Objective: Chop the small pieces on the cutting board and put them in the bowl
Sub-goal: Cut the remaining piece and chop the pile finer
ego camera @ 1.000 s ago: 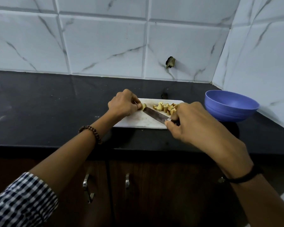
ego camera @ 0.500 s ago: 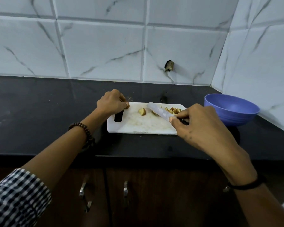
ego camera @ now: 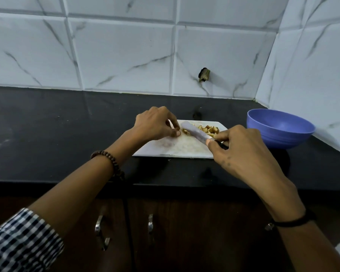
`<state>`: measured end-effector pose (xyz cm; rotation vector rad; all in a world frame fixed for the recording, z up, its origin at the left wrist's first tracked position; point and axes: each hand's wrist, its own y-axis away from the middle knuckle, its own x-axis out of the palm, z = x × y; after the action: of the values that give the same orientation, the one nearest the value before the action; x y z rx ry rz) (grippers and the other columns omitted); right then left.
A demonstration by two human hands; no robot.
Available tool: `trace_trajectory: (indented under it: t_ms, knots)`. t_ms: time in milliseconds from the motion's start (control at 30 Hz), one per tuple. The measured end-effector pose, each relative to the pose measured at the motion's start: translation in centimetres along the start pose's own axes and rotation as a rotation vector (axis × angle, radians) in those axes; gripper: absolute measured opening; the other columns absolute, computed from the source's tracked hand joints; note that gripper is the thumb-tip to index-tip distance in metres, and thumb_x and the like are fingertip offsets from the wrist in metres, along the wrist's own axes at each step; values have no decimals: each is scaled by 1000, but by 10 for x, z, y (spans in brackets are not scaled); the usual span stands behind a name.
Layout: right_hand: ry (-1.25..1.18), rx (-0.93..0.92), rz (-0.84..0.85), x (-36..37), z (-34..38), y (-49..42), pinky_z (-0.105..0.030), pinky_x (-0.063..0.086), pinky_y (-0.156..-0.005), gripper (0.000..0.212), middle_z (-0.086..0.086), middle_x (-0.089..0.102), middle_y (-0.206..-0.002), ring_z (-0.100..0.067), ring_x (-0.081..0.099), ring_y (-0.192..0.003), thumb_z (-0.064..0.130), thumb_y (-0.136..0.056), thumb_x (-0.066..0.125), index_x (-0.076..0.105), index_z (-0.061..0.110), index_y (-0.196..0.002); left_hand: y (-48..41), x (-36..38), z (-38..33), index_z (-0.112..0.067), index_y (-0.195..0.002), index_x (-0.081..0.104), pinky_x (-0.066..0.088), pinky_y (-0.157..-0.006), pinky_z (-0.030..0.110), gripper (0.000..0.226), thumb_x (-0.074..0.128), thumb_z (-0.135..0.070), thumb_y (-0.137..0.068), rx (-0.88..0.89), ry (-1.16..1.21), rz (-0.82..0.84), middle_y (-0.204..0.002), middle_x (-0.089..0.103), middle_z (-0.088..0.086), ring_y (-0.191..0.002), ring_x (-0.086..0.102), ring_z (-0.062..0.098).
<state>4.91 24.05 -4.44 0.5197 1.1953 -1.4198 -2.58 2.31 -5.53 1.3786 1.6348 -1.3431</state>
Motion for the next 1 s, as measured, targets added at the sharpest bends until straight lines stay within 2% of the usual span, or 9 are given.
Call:
trace_trajectory:
  t_ms: [167, 233, 300, 400, 467, 667, 833, 933, 1000]
  knots:
    - [-9, -13, -21, 3, 1, -1, -23, 40, -50, 31, -4, 65, -88, -10, 55, -68, 42, -95, 58, 74, 20, -107, 8, 1, 5, -38, -95, 76, 48, -64, 27, 13, 76, -38, -83, 9, 127, -29, -91, 70, -18, -85, 61, 3]
    - [-12, -15, -24, 7, 2, -1, -26, 45, -52, 31, -3, 65, -85, -13, 58, -70, 43, -95, 58, 75, 19, -104, 12, -3, 10, -34, -94, 76, 44, -54, 23, 9, 75, -31, -85, 7, 224, -25, -87, 70, -17, -78, 62, 2]
    - [-13, -13, -29, 9, 4, -2, -26, 41, -50, 31, -4, 63, -82, -13, 58, -68, 43, -95, 58, 75, 17, -100, 15, -7, 15, -27, -92, 76, 39, -43, 23, 6, 73, -23, -88, -3, 339, 9, -80, 70, -14, -71, 62, 8]
    - [-20, -9, -30, 9, 10, -2, -22, 30, -45, 29, -4, 62, -78, -11, 54, -63, 40, -95, 58, 76, 18, -100, 18, -12, 21, -17, -94, 74, 39, -44, 28, 6, 70, -15, -90, -60, 495, 74, -84, 73, -5, -69, 57, 16]
    - [-18, -19, -27, 10, 13, -2, -22, 33, -46, 29, -4, 63, -80, -11, 53, -64, 39, -95, 57, 75, 18, -102, 17, -13, 24, -12, -97, 73, 39, -43, 27, 7, 69, -14, -91, -96, 528, 102, -90, 73, 4, -69, 54, 18]
    - [-20, -43, 68, 25, 18, -4, -35, 55, -72, 31, -6, 60, -109, -19, 60, -88, 43, -94, 57, 70, 19, -108, 17, -10, 32, -12, -96, 71, 44, -46, 27, 6, 67, -13, -93, -139, 545, 73, -90, 74, 5, -68, 55, 15]
    - [66, 13, -49, 25, 5, -7, -31, 47, -60, 31, -4, 55, -87, -21, 58, -79, 39, -95, 55, 69, 16, -109, 18, -9, 32, -18, -90, 78, 39, -43, 24, 6, 74, -22, -88, -113, 550, 51, -92, 74, 4, -42, 47, 5]
    - [42, 30, -83, 23, 4, -8, -29, 44, -51, 30, -4, 60, -79, -17, 58, -66, 40, -94, 57, 71, 14, -102, 18, -4, 23, -20, -88, 80, 35, -41, 18, 8, 72, -20, -89, -96, 550, 49, -87, 75, 0, -43, 47, 1]
    - [16, 21, -88, 22, 6, -7, -26, 38, -45, 29, -1, 59, -72, -12, 54, -56, 39, -95, 57, 72, 14, -98, 17, 1, 18, -22, -89, 81, 39, -51, 8, 8, 73, -20, -88, -72, 518, 24, -86, 75, -8, -60, 58, -10]
